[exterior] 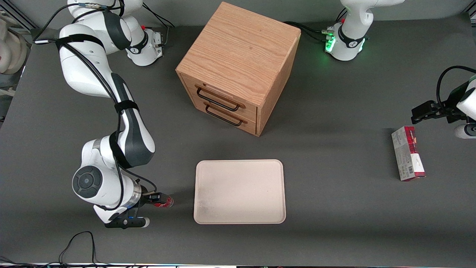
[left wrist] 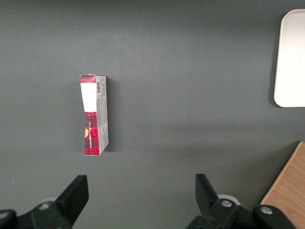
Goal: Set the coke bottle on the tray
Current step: 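Close the right gripper around the bottle's cap end, then lift the bottle with the right gripper and carry it toward the tray, then lower the bottle onto the cream tray and open the right gripper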
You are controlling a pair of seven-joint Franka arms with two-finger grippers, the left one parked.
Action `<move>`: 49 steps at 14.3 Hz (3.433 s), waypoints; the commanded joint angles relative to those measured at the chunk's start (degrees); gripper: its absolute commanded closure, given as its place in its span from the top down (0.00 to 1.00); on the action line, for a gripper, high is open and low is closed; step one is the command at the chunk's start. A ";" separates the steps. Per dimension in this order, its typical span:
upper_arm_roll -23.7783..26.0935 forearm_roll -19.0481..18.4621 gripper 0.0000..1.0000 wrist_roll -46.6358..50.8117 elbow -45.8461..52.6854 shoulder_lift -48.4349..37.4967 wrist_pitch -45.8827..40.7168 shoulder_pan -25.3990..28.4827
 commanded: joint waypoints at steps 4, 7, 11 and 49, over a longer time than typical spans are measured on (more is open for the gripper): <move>-0.20 -0.21 0.44 1.10 -0.21 0.33 0.24 0.24; -0.20 -0.21 0.28 0.92 -0.21 0.24 0.07 0.24; -0.20 -0.21 0.07 0.83 -0.21 0.15 -0.28 0.24; 0.77 -4.60 0.00 -0.22 2.16 -2.41 2.42 13.16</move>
